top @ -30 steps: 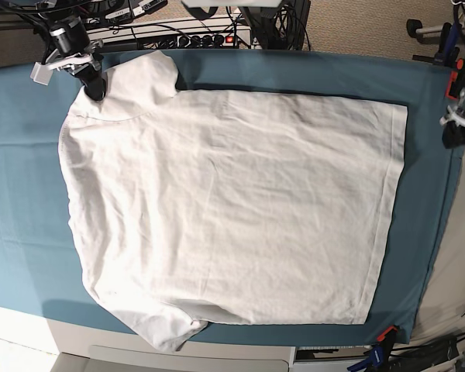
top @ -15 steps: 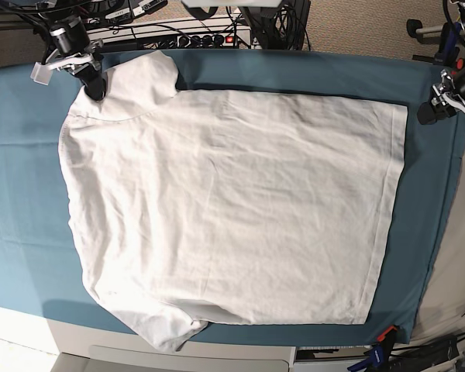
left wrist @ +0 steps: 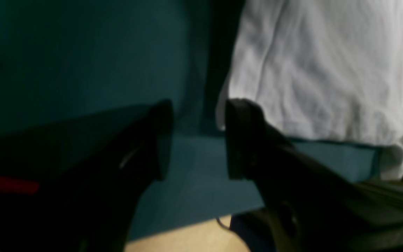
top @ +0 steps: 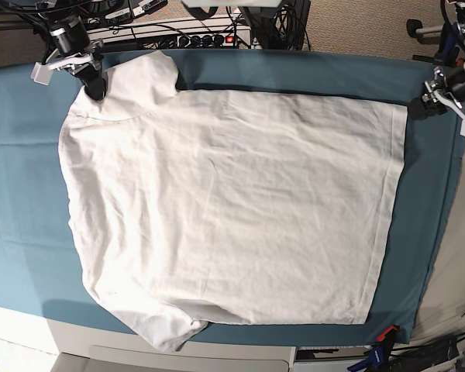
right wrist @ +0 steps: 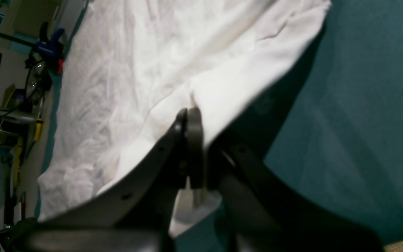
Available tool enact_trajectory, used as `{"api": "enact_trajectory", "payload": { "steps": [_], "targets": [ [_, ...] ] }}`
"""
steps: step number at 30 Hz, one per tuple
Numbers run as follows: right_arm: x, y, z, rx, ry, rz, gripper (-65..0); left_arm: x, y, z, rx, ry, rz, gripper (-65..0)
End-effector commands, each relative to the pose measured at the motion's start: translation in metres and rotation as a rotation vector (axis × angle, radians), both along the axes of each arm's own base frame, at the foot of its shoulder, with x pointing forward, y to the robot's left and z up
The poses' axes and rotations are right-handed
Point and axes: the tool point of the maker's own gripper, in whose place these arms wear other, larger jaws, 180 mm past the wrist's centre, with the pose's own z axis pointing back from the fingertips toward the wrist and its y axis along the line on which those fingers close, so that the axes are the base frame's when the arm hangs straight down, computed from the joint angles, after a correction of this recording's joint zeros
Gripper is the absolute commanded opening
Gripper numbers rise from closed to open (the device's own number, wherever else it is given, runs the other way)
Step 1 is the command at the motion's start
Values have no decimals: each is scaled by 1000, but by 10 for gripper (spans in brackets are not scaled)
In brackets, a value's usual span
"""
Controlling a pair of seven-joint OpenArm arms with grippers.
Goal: Fold the T-shirt properly
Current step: 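Move the left gripper to the shirt's hem corner and grasp it, then lift the shirt edge with both grippers and pull it away from the body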
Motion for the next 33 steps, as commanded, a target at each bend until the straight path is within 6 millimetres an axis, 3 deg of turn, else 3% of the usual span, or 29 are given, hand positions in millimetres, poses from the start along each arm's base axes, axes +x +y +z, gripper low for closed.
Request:
{"api": "enact_trajectory", "payload": {
  "steps": [1,5,14,16,19,28,33],
  "targets": [
    [3,-5,11,-13,-40,-3,-650,3,-13,5,-31,-15,-51,-397],
    [3,-5,11,-13,-40,-2,-650,5,-35,-1,-50,-9,-121,-397],
    [3,-4,10,-12,-36,0,-650,13,-38,2,-53,-27,-122,-399],
    [3,-4,10,-12,-36,0,-650,12,-37,2,-51,-24,-120,-464],
    [3,-4,10,-12,-37,0,-650,13,-37,2,-52,-25,-120,-650],
    [-1,-1,13,-27,-22,28,-650,11,-33,4,-31,-28,-127,-650],
    [-16,8,38,-113,-19,91,-650,-2,-29,15,30,-24,-183,-650]
  ]
}}
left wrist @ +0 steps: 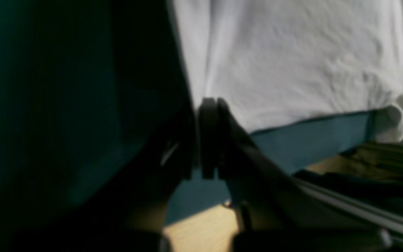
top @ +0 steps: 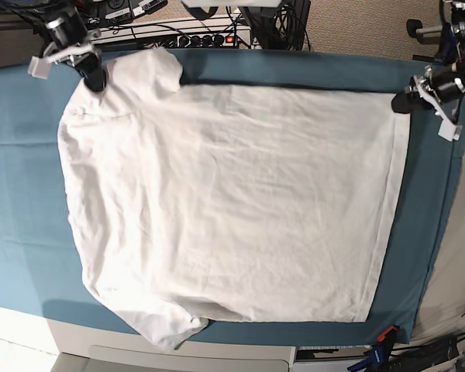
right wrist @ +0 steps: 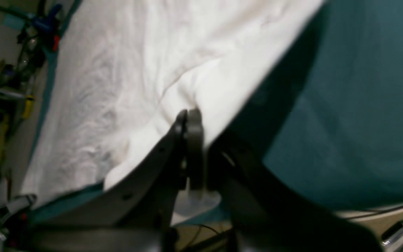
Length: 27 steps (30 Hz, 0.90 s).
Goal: Fold the T-shirt properly
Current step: 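Lift the shirt edge with both grippers and pull it away from the body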
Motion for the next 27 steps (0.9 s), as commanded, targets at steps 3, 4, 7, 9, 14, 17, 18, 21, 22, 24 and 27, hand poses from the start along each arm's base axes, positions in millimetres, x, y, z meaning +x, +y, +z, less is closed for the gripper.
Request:
{"api": "enact_trajectory", "payload": {
  "steps": [3,4,7,9,14,17,18,21,22,24,27],
  "targets": [
    [-2,0,31,-73,-55,38,-650,1,0,22,33,-63,-45,-650],
    [-5,1,37,-95,-56,47,-650,-1,-2,25,40,-71,-60,-650],
    [-13,-2,49,-148,-48,59,-650,-9,-9,31,54,-77,-92,-650],
    [-21,-6,53,-175,-32,56,-650,-16,-13,33,59,-73,-110,-650],
    [-42,-19,55,-211,25,31,-650,-34,-17,29,60,-36,-127,-650],
    [-53,-24,53,-223,60,25,-650,-46,-18,24,57,-3,-130,-650],
    [-57,-24,52,-224,71,25,-650,-50,-18,23,55,9,-130,-650],
    [-65,-23,49,-223,104,32,-650,-62,-16,21,44,35,-120,-650],
    [-67,-23,48,-221,114,35,-650,-66,-14,21,46,41,-114,-650],
    [-72,-22,46,-220,136,41,-650,-71,-7,23,48,49,-91,-650],
    [-80,-22,44,-219,162,44,-650,-79,4,28,49,55,-48,-650]
  ]
}}
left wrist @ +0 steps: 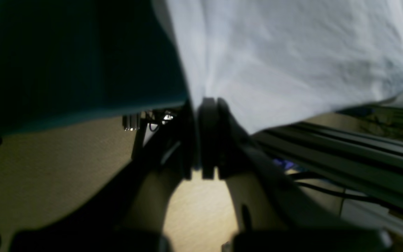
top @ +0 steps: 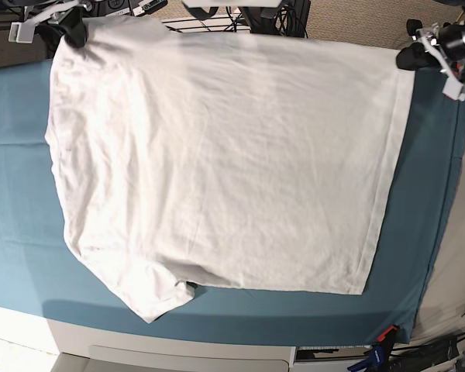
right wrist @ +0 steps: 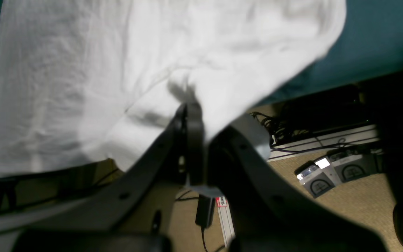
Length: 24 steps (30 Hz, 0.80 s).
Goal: Fold the T-shirt properly
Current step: 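Lift the shirt edge with both grippers and pull it away from the body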
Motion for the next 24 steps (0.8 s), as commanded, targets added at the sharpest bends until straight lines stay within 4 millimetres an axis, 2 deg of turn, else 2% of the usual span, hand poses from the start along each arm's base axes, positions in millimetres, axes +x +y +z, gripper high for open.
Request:
{"api": "enact_trajectory", "payload": {
  "steps": [1,5,10,20,24],
  "targets": [
    [0,-4,9,-19,-18,6,-650,0,7,7,13,-14,4,-650],
    [-9,-4,7,-19,12,7,-650,-8,10,8,10,1,14,-650],
    [-20,-2,4,-15,57,13,-650,-16,4,9,-20,14,-7,-650],
    [-41,-1,0,-9,138,20,-650,-48,-10,1,-76,75,24,-650],
    [-48,-2,-1,-11,163,15,-650,-50,-15,2,-98,73,24,-650]
  ]
}}
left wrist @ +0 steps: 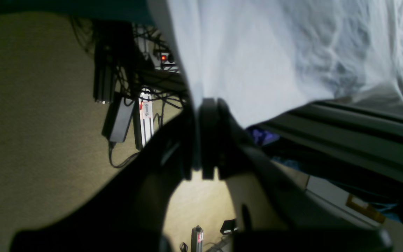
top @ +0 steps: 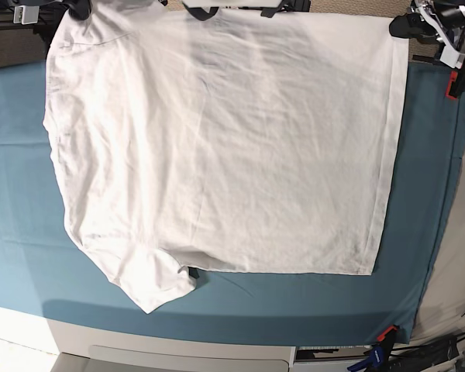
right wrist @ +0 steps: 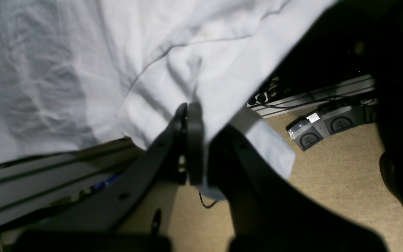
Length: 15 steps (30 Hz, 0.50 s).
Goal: Fold the T-shirt properly
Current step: 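Lift the shirt edge with both grippers and pull it away from the body, then fold the held edge over onto the shirt body with both grippers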
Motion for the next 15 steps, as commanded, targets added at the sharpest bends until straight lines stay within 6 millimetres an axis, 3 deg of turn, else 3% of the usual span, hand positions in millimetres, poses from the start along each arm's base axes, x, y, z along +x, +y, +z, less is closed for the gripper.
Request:
{"api": "enact_trajectory", "payload": {
  "steps": [1,9,15],
  "targets": [
    [-2,-5,8,-23,-6,2,-650,3,1,7,-6,-20,0,-650],
    [12,-12,23,-1,-92,-35,-650,20,-6,19,-16,-101,-34,-650],
    [54,-13,28,-8,-228,-33,-650,50,-9,30,7,-201,-65,-650]
  ]
}}
